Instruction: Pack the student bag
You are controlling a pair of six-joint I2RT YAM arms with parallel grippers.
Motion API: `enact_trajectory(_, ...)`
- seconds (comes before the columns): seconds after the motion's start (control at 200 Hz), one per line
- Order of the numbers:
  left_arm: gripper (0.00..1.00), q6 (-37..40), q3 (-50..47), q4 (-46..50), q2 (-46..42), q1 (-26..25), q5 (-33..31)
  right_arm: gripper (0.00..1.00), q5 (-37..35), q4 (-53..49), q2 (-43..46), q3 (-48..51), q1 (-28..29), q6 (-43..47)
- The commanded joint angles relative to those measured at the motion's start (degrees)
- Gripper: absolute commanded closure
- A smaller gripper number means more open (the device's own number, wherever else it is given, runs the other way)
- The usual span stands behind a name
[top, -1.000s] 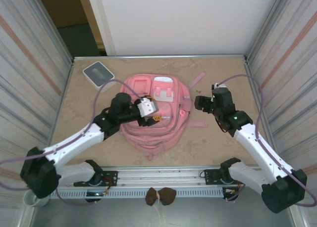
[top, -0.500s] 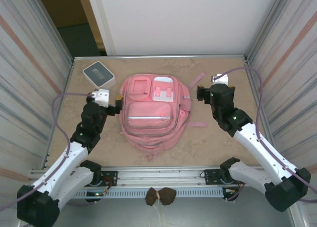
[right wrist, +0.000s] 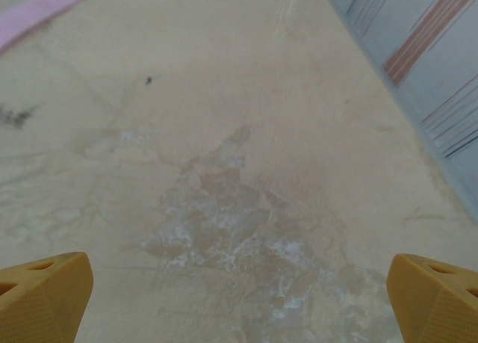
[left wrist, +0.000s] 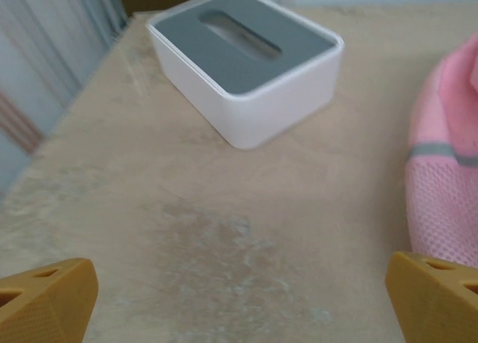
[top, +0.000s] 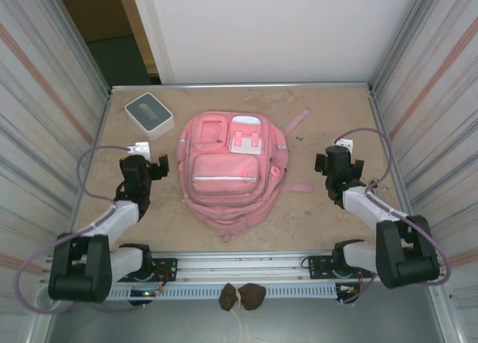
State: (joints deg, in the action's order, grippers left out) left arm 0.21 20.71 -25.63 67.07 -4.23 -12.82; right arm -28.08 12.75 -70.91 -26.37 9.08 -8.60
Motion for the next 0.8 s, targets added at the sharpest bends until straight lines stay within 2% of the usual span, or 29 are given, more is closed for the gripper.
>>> enact_trajectory(0.0, 0.01, 0.80, -0.65, -12.14, 5.93, 0.16, 5.34, 0.01, 7.22, 18.57, -4.39, 3.55, -3.15, 1.60)
enact_trajectory(0.045, 0.01, 0.94, 0.55, -11.52, 7.19, -0.04, 5.61, 0.01, 9.43, 16.63, -4.07, 2.78, -3.61, 1.51)
enact_trajectory(0.125, 0.01, 2.20, 2.05, -11.59, 9.16, 0.09, 5.75, 0.01, 13.21, 25.80, -5.48, 5.48, -4.96, 2.61)
enact_trajectory(0.165, 0.01, 2.78, 2.73, -10.60, 9.67, 0.10, 5.92, 0.01, 14.39, 25.17, -5.84, 4.91, -5.44, 2.80)
enact_trajectory(0.25, 0.01, 3.83, -0.71, -23.15, 15.42, 0.15, 5.83, 0.01, 16.24, 26.55, -7.23, 4.48, -6.24, 4.19)
enact_trajectory(0.311, 0.01, 6.56, -1.36, -31.93, 21.44, -0.14, 6.90, 0.01, 17.14, 31.07, -9.59, 5.57, -6.80, 4.79)
enact_trajectory(0.376, 0.01, 4.61, 1.18, -21.45, 18.45, 0.51, 9.40, 0.01, 19.50, 38.22, -14.83, 6.68, -8.19, 4.39)
enact_trajectory(0.441, 0.01, 4.78, 1.66, -24.22, 20.60, 1.23, 9.85, 0.01, 22.20, 40.06, -18.35, 5.15, -9.04, 4.99)
enact_trajectory(0.506, 0.01, 3.18, 2.83, -19.08, 19.18, 2.32, 10.99, 0.01, 24.01, 33.60, -17.07, 3.44, -10.19, 3.51)
enact_trajectory(0.566, 0.01, 3.23, 2.44, -21.37, 19.98, 2.49, 10.94, 0.01, 23.99, 34.52, -17.49, 3.51, -10.47, 3.35)
enact_trajectory(0.792, 0.01, 3.17, 2.60, -20.17, 19.44, 2.55, 11.04, 0.01, 24.47, 33.80, -17.39, 3.30, -10.75, 3.24)
